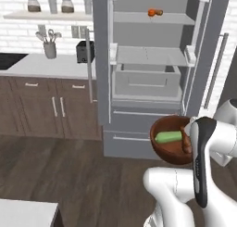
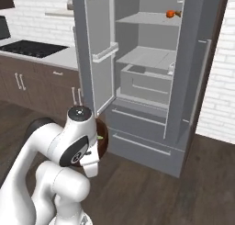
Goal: Pick the chicken drumstick and corn from their plates and place them in the bowl. Then put the bowl in the fridge.
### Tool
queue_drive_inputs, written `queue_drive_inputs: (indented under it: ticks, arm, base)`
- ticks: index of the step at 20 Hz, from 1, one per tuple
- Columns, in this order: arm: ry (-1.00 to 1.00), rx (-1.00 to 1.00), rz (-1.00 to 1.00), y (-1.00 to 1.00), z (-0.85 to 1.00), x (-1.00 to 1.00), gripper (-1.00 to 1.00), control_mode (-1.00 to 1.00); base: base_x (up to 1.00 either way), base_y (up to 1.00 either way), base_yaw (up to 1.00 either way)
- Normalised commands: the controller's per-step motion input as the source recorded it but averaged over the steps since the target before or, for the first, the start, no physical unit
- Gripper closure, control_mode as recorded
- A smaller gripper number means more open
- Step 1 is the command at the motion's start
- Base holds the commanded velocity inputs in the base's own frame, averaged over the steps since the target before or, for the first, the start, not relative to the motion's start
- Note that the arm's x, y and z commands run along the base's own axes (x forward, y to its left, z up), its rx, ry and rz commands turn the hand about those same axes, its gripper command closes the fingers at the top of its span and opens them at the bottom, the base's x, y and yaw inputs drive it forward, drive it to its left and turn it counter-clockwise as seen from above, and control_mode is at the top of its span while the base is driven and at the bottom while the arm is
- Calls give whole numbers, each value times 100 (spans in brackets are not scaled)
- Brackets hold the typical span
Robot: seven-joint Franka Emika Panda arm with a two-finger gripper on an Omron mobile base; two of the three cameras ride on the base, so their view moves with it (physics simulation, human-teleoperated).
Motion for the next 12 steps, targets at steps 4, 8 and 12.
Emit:
queue_drive_inputs:
  ticks: [4,8,12]
  arm:
    - [0,0,0,0,0,0,100,100]
    - [0,0,0,0,0,0,100,100]
    - [0,0,0,0,0,0,100,100]
  base:
    - [100,18,-8]
    - [97,13,-13]
    - [87,11,-28]
